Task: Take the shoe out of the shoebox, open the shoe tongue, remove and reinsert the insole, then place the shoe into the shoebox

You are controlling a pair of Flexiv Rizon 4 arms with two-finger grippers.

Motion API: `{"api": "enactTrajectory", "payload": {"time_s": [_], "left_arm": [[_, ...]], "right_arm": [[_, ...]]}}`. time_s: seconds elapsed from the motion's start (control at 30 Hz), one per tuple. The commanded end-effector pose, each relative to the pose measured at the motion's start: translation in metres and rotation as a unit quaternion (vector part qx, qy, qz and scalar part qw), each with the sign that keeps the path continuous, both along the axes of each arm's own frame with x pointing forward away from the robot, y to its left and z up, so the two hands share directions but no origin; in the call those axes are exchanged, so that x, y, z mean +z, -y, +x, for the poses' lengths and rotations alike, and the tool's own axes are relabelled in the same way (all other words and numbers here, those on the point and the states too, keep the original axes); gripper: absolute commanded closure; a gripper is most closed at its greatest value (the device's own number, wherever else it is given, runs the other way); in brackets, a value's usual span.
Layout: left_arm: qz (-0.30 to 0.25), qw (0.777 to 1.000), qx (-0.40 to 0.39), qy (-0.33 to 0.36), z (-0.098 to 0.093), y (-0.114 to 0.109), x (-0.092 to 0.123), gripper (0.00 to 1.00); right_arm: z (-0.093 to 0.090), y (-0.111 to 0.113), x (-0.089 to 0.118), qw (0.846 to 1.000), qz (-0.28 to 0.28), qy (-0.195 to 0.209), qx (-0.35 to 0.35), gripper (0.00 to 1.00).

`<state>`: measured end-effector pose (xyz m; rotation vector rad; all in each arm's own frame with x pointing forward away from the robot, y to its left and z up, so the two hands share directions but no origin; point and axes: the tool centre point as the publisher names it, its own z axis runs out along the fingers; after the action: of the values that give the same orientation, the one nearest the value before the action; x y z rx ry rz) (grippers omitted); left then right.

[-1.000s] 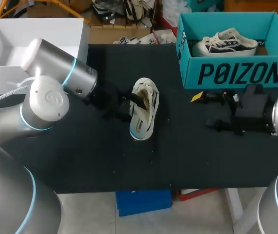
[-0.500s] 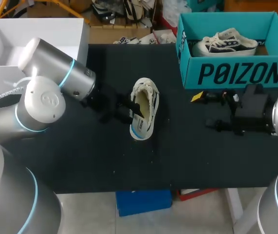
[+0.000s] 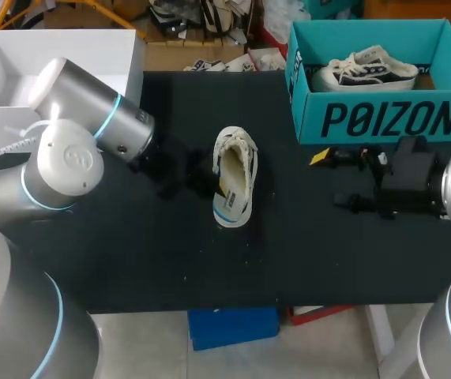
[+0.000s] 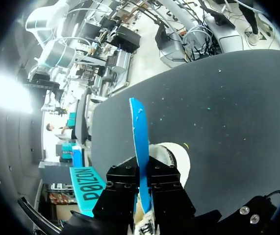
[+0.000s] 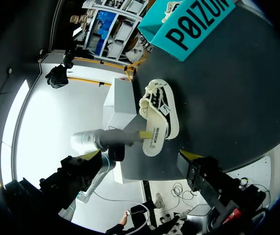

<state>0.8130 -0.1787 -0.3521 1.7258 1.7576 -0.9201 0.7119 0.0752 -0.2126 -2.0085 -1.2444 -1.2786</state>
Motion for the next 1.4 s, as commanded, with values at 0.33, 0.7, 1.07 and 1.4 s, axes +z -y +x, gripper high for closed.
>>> {"api": "enactTrajectory", "payload": {"time_s": [0.33,0.7,1.07,1.4], "left_arm": [[0.000,1.000,0.011,0.007,0.012,0.003,-0.009,1.00],[-0.002,1.000,0.022,0.014,0.027,0.003,-0.011,1.00],[0.010,0.999,0.037,0.025,0.035,0.005,-0.018,1.00],[0.031,0.997,0.054,0.038,0.040,0.008,-0.018,1.00]], "right_arm": [[0.000,0.000,0.001,1.000,-0.001,-0.001,0.000,0.00],[0.000,0.000,0.001,1.000,-0.001,-0.001,0.000,0.00],[0.000,0.000,0.001,1.000,-0.001,-0.001,0.000,0.00],[0.000,0.000,0.001,1.000,-0.001,-0.001,0.000,0.00]]}}
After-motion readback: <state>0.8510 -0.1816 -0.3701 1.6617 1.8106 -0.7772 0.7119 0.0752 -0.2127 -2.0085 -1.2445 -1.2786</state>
